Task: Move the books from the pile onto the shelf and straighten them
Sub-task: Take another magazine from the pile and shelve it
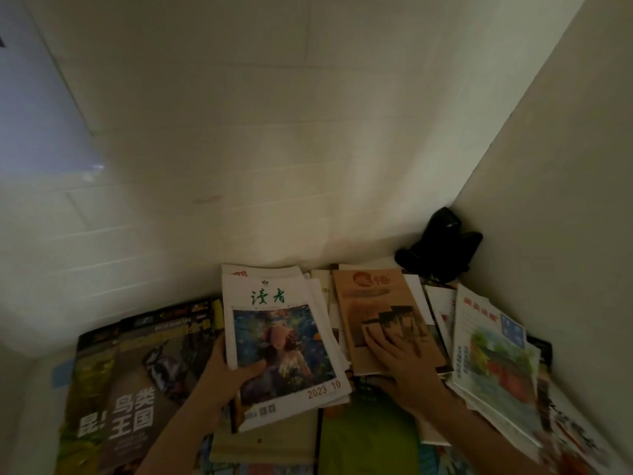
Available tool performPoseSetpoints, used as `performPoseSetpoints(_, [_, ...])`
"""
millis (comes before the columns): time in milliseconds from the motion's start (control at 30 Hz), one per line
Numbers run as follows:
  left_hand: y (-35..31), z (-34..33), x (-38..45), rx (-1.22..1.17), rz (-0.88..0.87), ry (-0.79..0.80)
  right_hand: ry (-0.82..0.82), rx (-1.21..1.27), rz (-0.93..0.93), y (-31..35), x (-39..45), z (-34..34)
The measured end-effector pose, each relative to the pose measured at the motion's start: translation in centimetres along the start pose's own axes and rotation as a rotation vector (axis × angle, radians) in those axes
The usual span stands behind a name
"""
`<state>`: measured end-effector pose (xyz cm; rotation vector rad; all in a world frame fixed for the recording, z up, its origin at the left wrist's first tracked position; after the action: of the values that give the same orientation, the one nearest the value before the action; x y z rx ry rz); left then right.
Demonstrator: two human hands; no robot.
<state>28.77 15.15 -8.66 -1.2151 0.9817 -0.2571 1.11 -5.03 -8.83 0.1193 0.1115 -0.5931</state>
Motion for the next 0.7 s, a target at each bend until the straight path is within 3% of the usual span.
performPoseSetpoints(100, [0.0, 0.0, 0.1, 0.008, -0.003, -0.028, -0.042, -0.062, 0.015, 0.4, -1.0, -0.4])
performPoseSetpoints(300, [-0.1, -0.1, -0.2, -0.019, 0.023, -0.020, -0.416, 0.142, -0.050, 1.1, 0.3, 2.2])
performPoseSetpoints(400, [-0.4, -0.4, -0.7, -0.017, 0.031, -0.013, -0.506, 0.391, -0.240, 3.2, 0.7, 4.5])
performPoseSetpoints(533, [-1.0, -0.5, -1.5, 0.010, 0.046, -0.039, -0.531, 0.646, -0.154, 9.7, 0.4, 6.4])
performPoseSetpoints(633, [-1.9, -0.8, -1.9, -0.292, 0.216, 0.062, -0.448, 0.330, 0.049, 15.7, 0.7, 3.6])
performPoseSetpoints(700, [-1.5, -0.6, -1.2, -0.355, 0.270, 0.038, -0.379, 0.155, 0.167, 18.8, 0.8, 0.4])
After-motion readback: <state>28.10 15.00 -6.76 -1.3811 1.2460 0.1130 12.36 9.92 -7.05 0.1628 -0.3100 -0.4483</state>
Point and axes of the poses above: each hand's wrist, its own x-axis towards the middle knuckle, its own z-axis out of the back of the hand, y = z × x, the point moved 1 cm from there along x, towards the middle knuckle, and after that the axes turned 2 degrees about -x, right-handed, at the moved point
